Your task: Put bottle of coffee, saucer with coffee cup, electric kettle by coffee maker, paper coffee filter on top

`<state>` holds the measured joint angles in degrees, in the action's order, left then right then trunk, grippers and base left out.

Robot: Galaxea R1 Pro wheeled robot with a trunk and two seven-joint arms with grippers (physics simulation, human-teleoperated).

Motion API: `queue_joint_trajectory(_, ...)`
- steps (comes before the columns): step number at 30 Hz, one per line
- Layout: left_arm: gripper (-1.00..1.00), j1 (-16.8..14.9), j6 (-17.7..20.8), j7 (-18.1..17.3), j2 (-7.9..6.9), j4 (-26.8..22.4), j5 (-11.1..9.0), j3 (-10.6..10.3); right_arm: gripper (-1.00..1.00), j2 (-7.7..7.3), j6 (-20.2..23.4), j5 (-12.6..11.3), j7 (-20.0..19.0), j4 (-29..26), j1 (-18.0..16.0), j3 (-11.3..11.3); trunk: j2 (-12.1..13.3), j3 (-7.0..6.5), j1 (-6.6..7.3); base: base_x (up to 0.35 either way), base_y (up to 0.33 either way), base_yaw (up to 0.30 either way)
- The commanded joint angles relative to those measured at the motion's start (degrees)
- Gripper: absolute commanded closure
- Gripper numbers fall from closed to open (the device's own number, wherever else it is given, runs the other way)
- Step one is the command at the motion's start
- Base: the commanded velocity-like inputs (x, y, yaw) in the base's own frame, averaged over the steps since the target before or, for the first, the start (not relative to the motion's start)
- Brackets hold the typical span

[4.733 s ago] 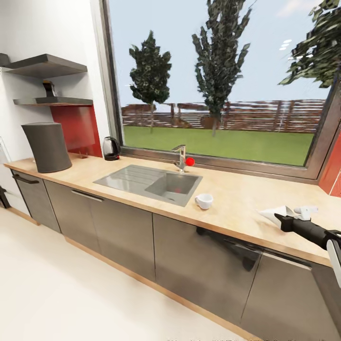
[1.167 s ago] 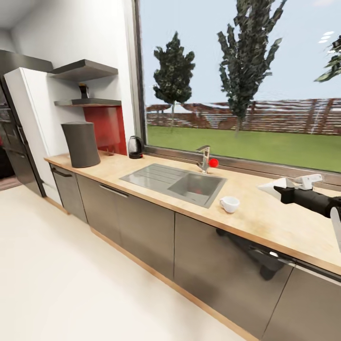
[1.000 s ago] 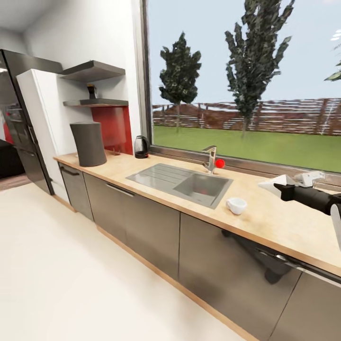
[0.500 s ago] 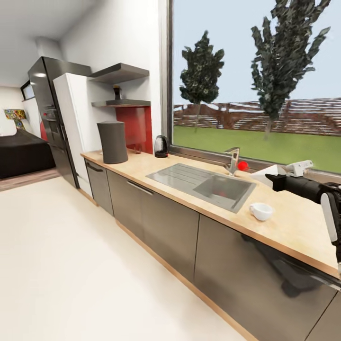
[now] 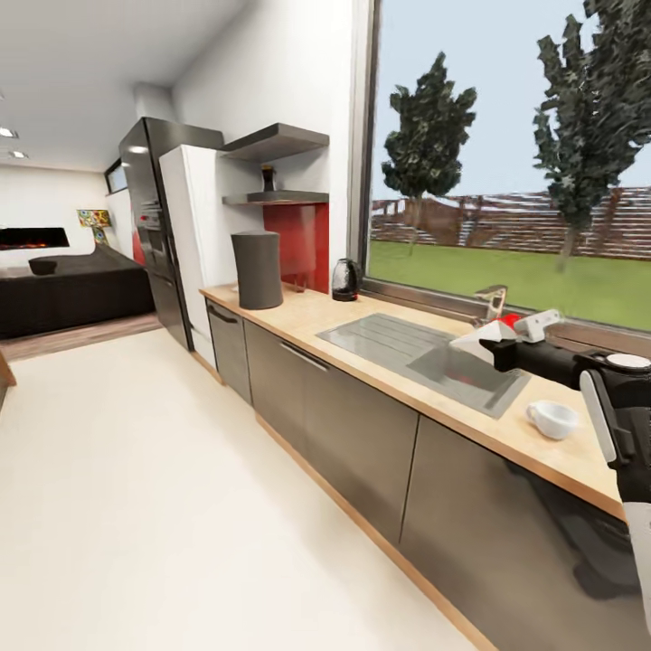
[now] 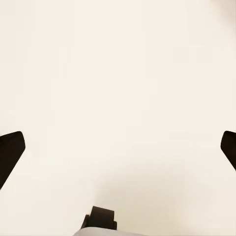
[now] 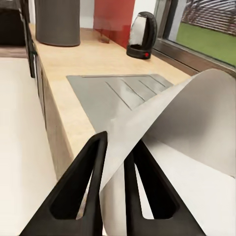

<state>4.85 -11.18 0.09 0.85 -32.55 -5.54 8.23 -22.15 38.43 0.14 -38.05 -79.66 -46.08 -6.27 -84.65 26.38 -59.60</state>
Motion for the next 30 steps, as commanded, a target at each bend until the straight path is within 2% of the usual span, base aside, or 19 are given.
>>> queue_joint_trajectory(1,-1.0,0.0,-0.06,-0.04,0.03,-0.06,-0.53,0.03,1.0,0.01,0.42,-0.06,-0.1,-0.06,-0.03,0.07,-0.03,0.05,0.0,0.0,0.0,0.27)
queue_joint_trajectory(9,-1.0,0.0,-0.01,-0.01,0.03,-0.06,-0.53,0.03,1.0,0.25,0.46,-0.54,-0.17,0.0,0.02,0.43,-0.03,0.05,0.0,0.0,0.0,0.27)
queue_joint_trajectory(19,-1.0,-0.01,-0.06,-0.01,0.05,-0.08,-0.53,0.03,1.0,3.17,0.69,-1.31,-0.4,0.1,0.16,0.18,-0.03,0.05,0.0,0.0,0.0,0.27)
queue_joint_trajectory(22,-1.0,0.01,-0.07,-0.01,0.04,-0.76,-0.51,0.07,1.0,5.48,0.69,-2.46,-0.44,0.15,0.61,0.03,-0.03,0.05,0.0,0.0,0.0,0.27)
queue_joint_trajectory(24,-1.0,0.01,-0.1,-0.01,-0.04,-1.69,-0.48,0.17,1.0,6.43,0.65,-4.03,-0.54,0.32,0.98,-0.02,-0.03,0.05,0.0,0.0,0.0,0.27)
queue_joint_trajectory(26,-1.0,0.0,-0.17,0.04,-0.13,-2.08,-0.45,0.41,1.0,6.84,0.6,-6.35,-0.59,0.51,1.57,0.0,-0.03,0.05,0.0,0.0,0.0,0.27)
queue_joint_trajectory(30,-1.0,0.01,-0.23,0.14,-0.26,-2.29,-0.44,0.6,1.0,7.17,0.52,-8.11,-0.64,0.65,2.85,0.13,-0.03,0.05,0.0,0.0,0.0,0.27)
